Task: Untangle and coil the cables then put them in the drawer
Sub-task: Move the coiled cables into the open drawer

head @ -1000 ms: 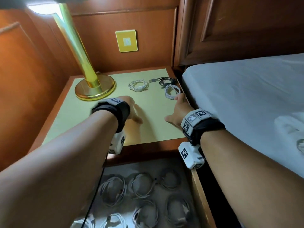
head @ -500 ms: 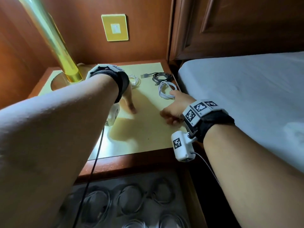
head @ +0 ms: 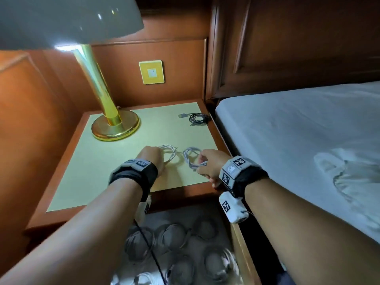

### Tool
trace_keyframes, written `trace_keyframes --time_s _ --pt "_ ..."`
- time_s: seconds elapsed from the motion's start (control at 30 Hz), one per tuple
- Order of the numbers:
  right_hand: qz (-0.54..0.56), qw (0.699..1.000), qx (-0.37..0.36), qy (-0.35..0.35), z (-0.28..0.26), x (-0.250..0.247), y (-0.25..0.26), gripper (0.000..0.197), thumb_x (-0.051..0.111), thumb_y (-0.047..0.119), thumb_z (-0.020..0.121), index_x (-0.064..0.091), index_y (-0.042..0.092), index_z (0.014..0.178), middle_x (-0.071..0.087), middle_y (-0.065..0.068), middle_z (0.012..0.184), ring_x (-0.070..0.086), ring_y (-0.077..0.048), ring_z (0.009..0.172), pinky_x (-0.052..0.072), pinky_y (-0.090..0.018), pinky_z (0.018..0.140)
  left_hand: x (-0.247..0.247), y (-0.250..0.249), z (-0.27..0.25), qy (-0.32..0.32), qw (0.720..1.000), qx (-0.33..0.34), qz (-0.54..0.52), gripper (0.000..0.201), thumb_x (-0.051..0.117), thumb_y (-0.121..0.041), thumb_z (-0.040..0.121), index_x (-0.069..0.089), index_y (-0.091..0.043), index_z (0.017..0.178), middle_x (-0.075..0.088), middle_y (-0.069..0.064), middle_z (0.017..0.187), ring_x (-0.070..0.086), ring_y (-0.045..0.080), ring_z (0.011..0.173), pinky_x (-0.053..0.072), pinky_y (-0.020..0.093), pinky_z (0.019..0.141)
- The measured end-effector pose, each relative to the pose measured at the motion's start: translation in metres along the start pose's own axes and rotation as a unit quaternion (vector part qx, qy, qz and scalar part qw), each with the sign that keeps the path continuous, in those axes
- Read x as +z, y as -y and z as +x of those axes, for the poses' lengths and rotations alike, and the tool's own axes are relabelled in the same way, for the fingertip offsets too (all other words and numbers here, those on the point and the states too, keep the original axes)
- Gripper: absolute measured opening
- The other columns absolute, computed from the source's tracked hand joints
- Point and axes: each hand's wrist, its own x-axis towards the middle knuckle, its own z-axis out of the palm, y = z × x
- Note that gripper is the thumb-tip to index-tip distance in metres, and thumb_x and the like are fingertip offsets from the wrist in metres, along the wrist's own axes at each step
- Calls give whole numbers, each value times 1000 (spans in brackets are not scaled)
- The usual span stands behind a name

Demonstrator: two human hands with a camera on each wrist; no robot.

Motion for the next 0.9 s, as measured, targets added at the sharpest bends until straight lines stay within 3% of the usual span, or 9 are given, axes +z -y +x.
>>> trace_keyframes --time_s 0.1,0.23,0.37,0.47,0.6,0.73,0.77,0.83,0.9 --pt "7 997 25 77 -41 14 1 6 55 8 95 51 12 91 55 -3 48 46 -15 34 43 -22 40 1 11 -54 9 998 41 -42 15 68 -24 91 75 -11 92 73 10 95 67 28 94 52 30 77" --pt "-85 988 -19 127 -89 32 2 11 62 11 97 52 11 92 59 -8 62 57 -13 40 47 -20 42 11 44 -128 23 990 34 -132 13 78 -27 84 73 -16 85 69 4 92 64 22 87 41 23 65" --pt "-162 977 -52 127 -121 47 7 14 70 20 92 62 10 99 63 -2 68 57 -12 46 43 -16 36 26 90 -204 -18 971 0 -237 16 83 -26 79 73 -18 70 66 -10 63 55 0 55 35 8 45" --pt "-175 970 -55 156 -134 61 12 17 69 22 93 67 7 102 66 -5 72 59 -14 51 45 -16 39 39 125 -244 -11 965 -39 -260 17 87 -25 75 74 -17 67 68 -7 59 54 -4 50 37 8 45" --pt "-180 969 0 172 -143 77 10 16 72 17 91 71 2 94 65 -8 62 58 -15 44 46 -18 41 47 151 -256 54 973 -73 -211 20 88 -30 73 74 -18 64 68 -7 60 56 7 55 39 16 48" --pt "-234 959 26 158 -135 88 2 20 74 15 86 74 -4 90 67 -9 60 61 -18 47 55 -28 57 57 154 -245 87 973 -81 -197 23 88 -41 69 75 -22 65 70 -6 63 60 12 69 49 31 83" --pt "-237 957 32 162 -133 91 1 19 73 14 87 73 -5 89 68 -10 61 62 -19 48 55 -28 56 57 152 -243 88 975 -81 -187 22 87 -40 69 75 -22 67 71 -6 66 61 12 69 49 32 86" --pt "-234 957 42 168 -130 96 1 10 70 8 88 70 -2 89 71 -13 66 64 -20 50 57 -28 55 59 149 -238 91 979 -80 -163 20 87 -38 72 74 -21 71 70 -6 68 62 10 67 50 24 72" --pt "-229 959 39 164 -123 102 -1 3 66 3 87 68 2 86 74 -18 78 68 -23 58 61 -36 68 61 145 -233 101 981 -81 -146 22 86 -40 73 75 -21 74 67 -7 68 60 9 66 43 19 55"
